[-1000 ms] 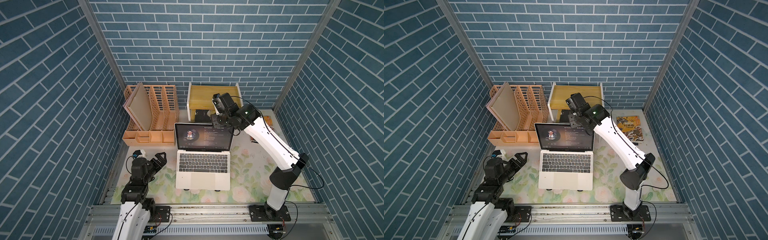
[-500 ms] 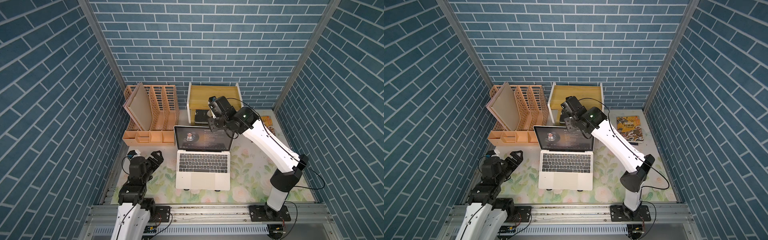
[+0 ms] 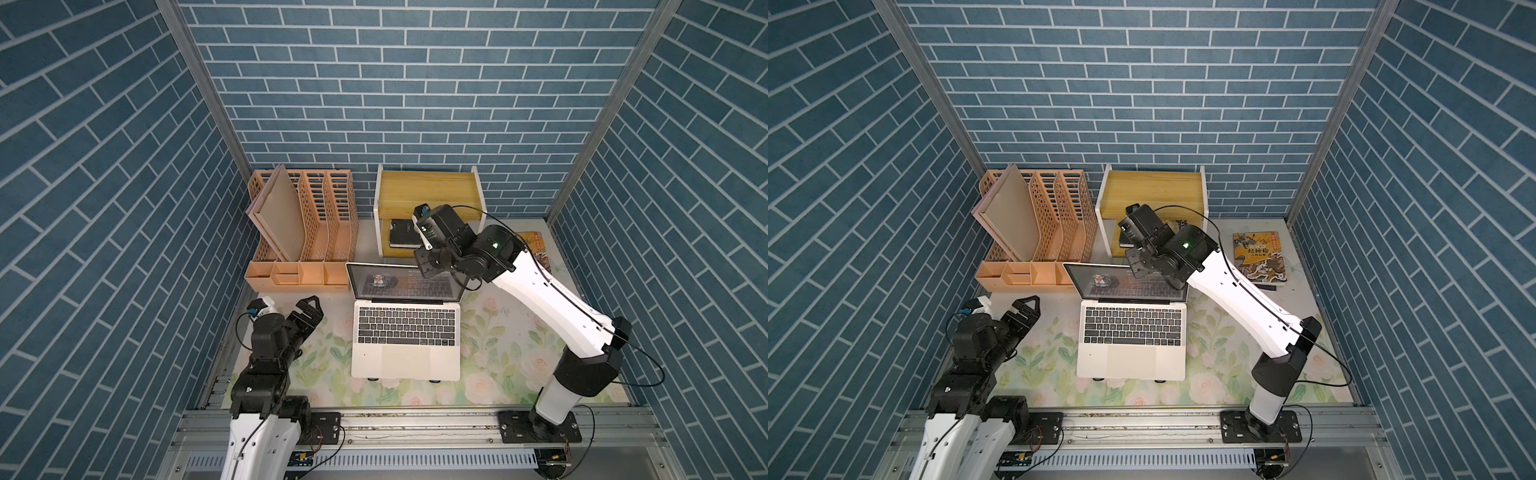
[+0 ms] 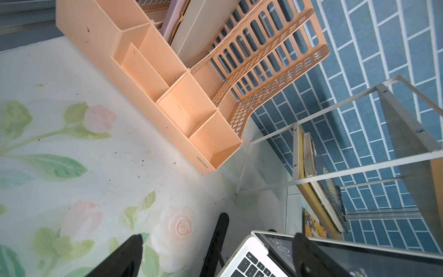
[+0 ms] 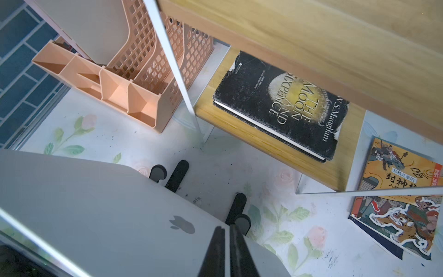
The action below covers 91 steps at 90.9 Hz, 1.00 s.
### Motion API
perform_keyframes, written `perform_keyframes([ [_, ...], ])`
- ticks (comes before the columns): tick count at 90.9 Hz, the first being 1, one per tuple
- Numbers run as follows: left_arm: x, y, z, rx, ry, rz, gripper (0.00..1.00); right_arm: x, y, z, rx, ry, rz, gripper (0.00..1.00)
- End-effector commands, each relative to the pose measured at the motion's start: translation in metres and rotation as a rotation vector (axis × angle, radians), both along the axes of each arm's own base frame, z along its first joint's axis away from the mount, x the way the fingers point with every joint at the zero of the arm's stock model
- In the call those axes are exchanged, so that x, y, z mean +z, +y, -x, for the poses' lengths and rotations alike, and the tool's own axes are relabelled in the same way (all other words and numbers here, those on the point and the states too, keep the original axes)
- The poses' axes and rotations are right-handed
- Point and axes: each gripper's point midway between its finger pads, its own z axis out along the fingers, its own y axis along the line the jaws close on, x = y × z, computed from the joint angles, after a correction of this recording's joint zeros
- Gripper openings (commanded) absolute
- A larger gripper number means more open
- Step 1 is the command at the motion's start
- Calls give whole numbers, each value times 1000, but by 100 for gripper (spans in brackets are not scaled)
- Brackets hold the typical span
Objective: Close the laptop lid and set it aside
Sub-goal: Close the lid of the laptop.
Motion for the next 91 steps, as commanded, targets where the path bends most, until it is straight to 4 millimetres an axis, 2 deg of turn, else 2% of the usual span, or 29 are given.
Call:
perform_keyframes([
  [1,16,0,3,0,-23,3,100,-29,-7,37,64,117,93,11],
  [28,29,4,8,17,-40,-8,99,-31,1,78,119,121,91,13],
  [59,33,8,11,24,-28,-49,100,-61,6,121,196,173,106,15],
  [75,28,9,12,16,-12,-88,100,-73,21,145,288,224,43,17],
  [91,23,11,13,18,7,-108,100,-94,28,158,331,273,16,18],
])
